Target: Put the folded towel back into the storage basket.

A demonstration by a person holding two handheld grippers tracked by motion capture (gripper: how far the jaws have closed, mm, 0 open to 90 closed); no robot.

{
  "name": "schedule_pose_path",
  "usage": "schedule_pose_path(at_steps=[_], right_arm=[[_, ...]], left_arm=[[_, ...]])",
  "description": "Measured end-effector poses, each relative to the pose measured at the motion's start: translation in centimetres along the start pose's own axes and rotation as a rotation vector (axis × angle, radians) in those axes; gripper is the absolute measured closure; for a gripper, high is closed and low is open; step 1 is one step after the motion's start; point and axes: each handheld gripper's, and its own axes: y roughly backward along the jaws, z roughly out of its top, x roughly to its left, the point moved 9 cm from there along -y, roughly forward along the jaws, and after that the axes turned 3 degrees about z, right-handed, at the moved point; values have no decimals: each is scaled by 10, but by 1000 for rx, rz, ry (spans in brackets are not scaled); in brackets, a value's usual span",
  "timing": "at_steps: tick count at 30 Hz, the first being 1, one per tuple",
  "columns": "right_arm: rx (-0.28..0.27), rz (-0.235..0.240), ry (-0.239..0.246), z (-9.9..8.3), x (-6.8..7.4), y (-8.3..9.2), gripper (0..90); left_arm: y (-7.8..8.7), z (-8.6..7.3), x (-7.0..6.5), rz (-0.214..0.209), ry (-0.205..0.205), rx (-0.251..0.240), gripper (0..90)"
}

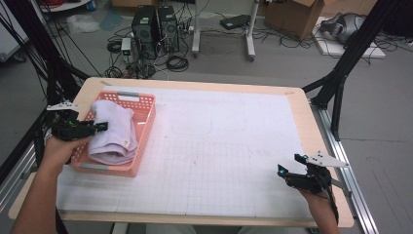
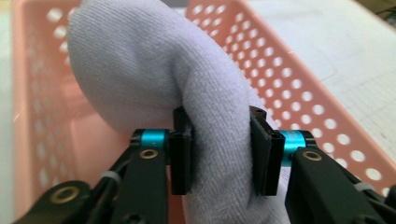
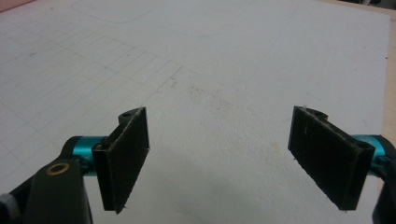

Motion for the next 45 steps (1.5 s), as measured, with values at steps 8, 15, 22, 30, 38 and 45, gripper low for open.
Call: schedule_pose_path(at_steps=[8,15,22,30,38,45], right_arm=[[5,0,-1,-1,0,0,196],[18,-6,19,-1,2,-2,196],[14,-2,20,0,3,-3,196],[12,-1,13,0,2,-2,196],[14,8,19,2,4,-3,196],[9,10,16,2,4,-2,196]], left_arm=[[18,7,16,150,47,-69,435],[37,18,-2,172,-33,-219,389],[7,6,-34,135,-142,-84,414],[-21,0,-36,193,-170,17,366],[-46,-10,-23,268,-114,144,355],[-68,-28,-15,316,-107,260,330]])
